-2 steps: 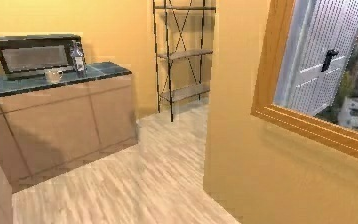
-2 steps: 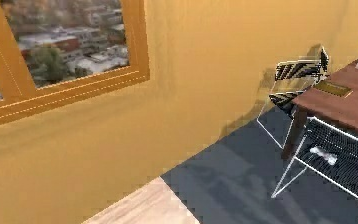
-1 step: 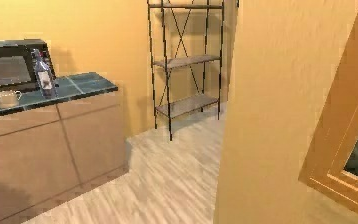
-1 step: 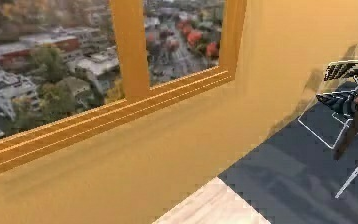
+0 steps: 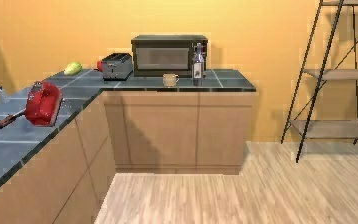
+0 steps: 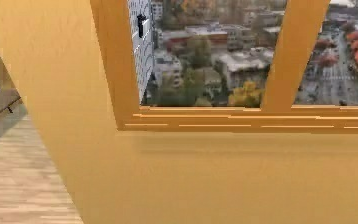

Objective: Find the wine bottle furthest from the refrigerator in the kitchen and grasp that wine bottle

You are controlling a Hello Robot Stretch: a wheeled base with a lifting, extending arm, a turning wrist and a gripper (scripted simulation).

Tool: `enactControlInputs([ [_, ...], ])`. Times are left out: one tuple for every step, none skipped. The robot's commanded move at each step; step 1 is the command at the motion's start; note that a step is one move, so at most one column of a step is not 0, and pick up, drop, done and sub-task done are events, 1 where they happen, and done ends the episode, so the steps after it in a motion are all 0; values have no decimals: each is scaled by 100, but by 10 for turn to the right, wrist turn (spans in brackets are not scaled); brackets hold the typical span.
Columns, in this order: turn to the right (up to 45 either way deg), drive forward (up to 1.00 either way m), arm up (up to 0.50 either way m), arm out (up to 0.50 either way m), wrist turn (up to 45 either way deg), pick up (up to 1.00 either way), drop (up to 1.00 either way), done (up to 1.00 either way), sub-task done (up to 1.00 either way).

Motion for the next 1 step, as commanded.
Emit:
enactControlInputs([
  [0, 75, 0, 0, 0, 0, 0, 0, 0],
])
